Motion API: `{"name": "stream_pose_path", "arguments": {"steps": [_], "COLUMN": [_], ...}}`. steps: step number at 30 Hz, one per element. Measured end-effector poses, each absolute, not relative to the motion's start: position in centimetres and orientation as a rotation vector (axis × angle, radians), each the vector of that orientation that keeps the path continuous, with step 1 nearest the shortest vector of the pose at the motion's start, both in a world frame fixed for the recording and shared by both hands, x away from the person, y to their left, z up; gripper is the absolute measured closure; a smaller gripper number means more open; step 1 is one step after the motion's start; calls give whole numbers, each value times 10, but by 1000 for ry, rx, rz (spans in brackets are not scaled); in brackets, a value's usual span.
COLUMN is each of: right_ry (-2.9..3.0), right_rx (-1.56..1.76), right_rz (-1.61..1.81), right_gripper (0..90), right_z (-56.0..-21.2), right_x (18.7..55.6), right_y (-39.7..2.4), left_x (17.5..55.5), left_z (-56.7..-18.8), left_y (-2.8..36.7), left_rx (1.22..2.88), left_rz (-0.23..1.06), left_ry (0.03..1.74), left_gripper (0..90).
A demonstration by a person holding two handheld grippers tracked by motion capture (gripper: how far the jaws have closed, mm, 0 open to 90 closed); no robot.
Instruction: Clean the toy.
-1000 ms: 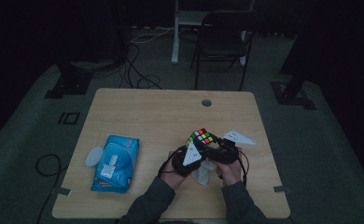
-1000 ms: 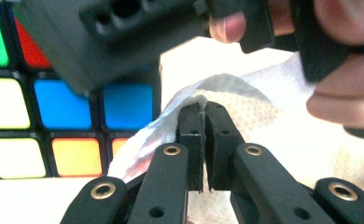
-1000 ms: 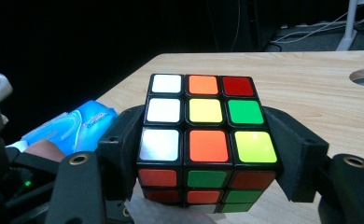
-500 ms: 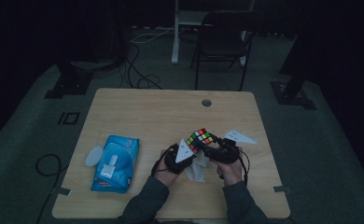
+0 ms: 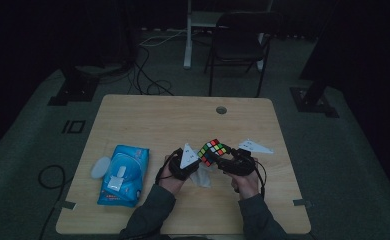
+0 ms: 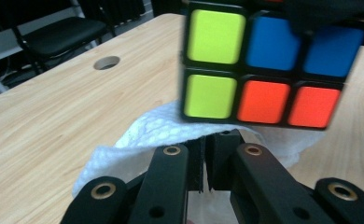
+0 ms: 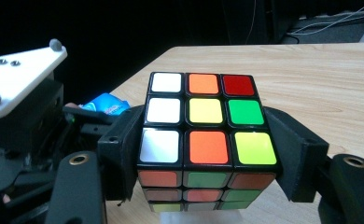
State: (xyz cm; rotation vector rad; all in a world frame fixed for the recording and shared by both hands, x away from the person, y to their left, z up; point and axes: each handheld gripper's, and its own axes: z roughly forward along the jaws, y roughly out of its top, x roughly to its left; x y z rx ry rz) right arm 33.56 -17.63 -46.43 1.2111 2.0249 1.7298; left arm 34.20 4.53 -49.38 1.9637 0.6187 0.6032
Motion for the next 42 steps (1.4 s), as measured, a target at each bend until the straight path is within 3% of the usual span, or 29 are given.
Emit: {"name": "stream_pose_path", "arguments": {"steps": [23, 42], "right_ry": [2027, 2016], "right_rx": [1225, 1222], "right_rz": [1752, 1770], "right_gripper": [341, 341], "right_z": [-465, -465], "right_x": [336, 335], "right_y": [-177, -173], "left_x": [347, 337], "left_z": [-490, -498], "left_y": [57, 35], "left_rx": [1938, 1979], "left_rz": [616, 556], "left_ry": [652, 584], "left_gripper": [881, 879]}}
